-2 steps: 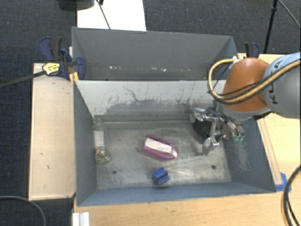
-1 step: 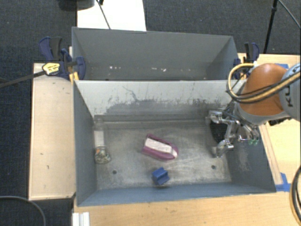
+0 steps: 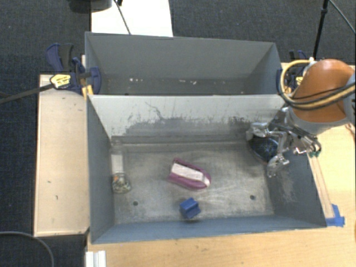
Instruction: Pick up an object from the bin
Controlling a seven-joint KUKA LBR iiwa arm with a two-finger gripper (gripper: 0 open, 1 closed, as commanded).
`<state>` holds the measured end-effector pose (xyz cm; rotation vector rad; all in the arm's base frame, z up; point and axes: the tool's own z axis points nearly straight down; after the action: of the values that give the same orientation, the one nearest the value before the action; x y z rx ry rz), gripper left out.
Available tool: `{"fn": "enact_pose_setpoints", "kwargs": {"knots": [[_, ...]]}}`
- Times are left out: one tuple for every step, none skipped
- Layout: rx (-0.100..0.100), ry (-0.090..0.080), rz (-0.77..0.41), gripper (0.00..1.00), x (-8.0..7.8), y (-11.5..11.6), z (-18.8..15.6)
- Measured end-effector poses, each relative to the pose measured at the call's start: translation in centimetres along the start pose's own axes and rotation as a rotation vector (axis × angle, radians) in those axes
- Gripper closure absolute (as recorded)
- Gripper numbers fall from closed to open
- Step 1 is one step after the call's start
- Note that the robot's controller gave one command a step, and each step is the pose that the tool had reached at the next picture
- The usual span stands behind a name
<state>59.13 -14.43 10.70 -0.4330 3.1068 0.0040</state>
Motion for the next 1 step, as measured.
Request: {"fn": "enact_pose_setpoints", "kwargs": {"knots": [[0.006, -0.003, -0.196, 0.00, 1.33, 0.68, -9.21]]}}
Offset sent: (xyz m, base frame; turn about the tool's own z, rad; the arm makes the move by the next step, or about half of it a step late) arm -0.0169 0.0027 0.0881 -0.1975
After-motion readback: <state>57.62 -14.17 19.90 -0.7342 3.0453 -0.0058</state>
